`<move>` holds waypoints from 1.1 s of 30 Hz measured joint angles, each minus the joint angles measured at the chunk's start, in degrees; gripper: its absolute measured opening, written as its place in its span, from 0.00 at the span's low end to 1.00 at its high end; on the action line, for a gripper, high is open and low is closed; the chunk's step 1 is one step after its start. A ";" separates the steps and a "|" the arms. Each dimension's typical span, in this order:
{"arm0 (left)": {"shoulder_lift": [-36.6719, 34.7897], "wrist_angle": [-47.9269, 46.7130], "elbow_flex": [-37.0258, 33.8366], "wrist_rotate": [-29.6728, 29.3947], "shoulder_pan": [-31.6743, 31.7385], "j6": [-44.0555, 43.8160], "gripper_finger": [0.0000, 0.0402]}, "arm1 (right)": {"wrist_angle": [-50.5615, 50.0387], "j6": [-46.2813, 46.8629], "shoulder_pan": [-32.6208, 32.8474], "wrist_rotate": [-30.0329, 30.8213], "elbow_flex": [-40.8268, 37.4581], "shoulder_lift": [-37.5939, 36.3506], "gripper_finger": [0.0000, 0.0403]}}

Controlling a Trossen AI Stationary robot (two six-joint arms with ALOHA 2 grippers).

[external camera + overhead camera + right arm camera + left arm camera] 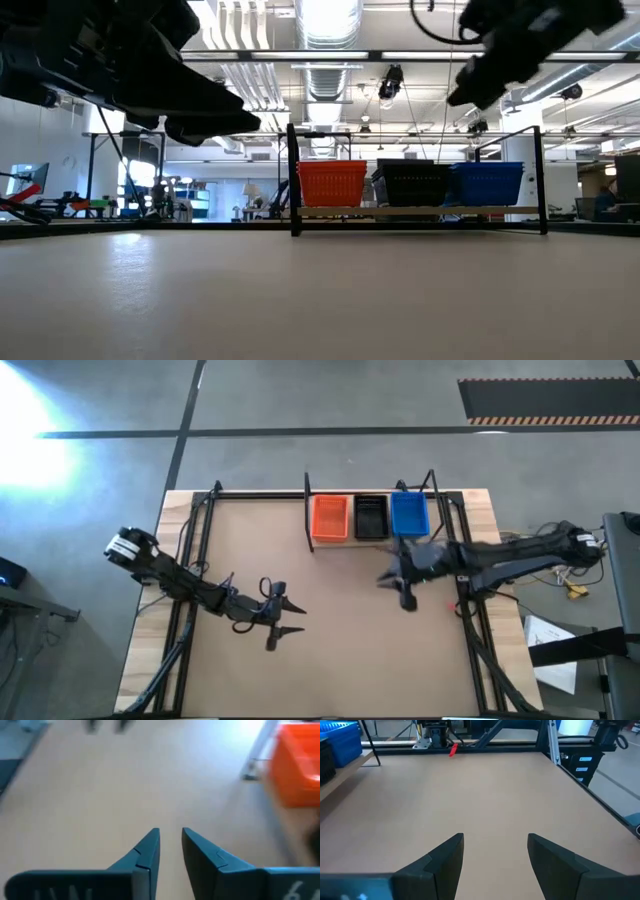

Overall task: Stack baskets on shelf by color
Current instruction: Return to Home Position

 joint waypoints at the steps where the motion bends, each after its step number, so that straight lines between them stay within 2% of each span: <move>1: 0.31 0.13 0.10 -0.01 0.00 0.00 0.51 | 2.20 0.53 1.94 0.03 -2.26 -1.16 0.17; 5: 0.97 0.41 0.30 -0.03 0.02 -0.03 0.51 | 10.41 1.17 6.21 -0.36 -11.17 -7.34 0.11; 11: 1.20 3.37 0.28 -0.03 0.04 0.02 0.51 | 13.52 4.33 3.92 -0.45 -20.16 -21.90 0.03; 16: 1.22 4.18 0.26 -0.76 0.11 0.03 0.51 | 15.92 5.90 2.33 -0.37 -26.15 -34.06 0.02; 21: 1.22 4.38 0.26 -2.08 0.17 0.04 0.51 | 16.04 5.91 2.26 -0.39 -30.42 -43.21 0.02; 27: 1.22 4.94 0.28 -3.39 0.20 -0.05 0.51 | 17.60 5.83 2.24 -0.15 -35.10 -50.73 0.02; 33: 0.72 10.41 0.17 -3.37 1.78 -5.67 0.51 | 19.51 5.95 2.06 6.13 -36.17 -50.04 0.02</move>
